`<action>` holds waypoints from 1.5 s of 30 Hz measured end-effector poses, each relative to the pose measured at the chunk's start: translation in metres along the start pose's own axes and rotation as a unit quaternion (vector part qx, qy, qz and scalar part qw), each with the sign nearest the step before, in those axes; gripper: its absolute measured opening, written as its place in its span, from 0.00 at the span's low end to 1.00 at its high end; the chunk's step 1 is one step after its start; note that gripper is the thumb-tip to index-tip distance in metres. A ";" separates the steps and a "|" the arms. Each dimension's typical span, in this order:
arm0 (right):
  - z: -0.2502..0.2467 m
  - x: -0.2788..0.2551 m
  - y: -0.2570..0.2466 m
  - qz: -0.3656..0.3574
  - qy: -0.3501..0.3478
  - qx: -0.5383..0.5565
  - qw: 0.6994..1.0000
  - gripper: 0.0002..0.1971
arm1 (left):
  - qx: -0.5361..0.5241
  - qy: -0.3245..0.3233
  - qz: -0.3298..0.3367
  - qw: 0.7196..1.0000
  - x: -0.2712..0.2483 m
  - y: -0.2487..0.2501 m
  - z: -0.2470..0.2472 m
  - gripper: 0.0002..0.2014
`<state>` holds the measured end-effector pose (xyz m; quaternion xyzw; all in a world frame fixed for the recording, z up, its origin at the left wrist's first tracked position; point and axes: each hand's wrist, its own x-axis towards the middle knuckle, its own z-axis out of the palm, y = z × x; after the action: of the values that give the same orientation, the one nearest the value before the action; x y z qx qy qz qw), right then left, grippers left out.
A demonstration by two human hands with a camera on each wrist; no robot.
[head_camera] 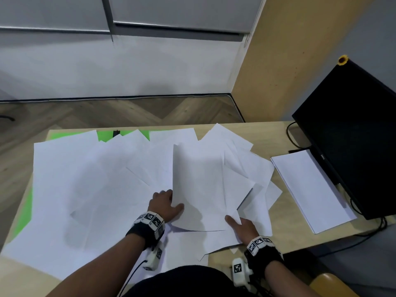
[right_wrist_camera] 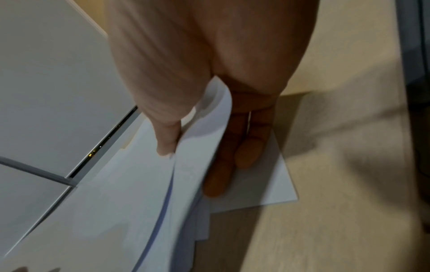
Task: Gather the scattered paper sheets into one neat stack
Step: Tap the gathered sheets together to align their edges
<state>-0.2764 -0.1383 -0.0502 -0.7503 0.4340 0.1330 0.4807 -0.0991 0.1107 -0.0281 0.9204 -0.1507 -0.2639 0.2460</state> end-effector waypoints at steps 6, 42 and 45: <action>0.005 0.001 -0.008 -0.035 0.017 0.004 0.999 0.18 | 0.002 -0.006 -0.023 1.000 0.007 0.011 0.005 0.28; -0.005 0.009 -0.040 0.016 0.008 -0.011 1.000 0.04 | -0.100 0.033 -0.032 0.994 -0.003 -0.022 -0.002 0.26; -0.004 0.012 -0.039 0.021 0.019 -0.016 0.999 0.07 | -0.075 0.003 -0.018 0.997 -0.004 -0.021 -0.001 0.26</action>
<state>-0.2398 -0.1416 -0.0319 -0.7512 0.4566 0.1356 0.4570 -0.0986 0.1307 -0.0368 0.9028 -0.1126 -0.2758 0.3102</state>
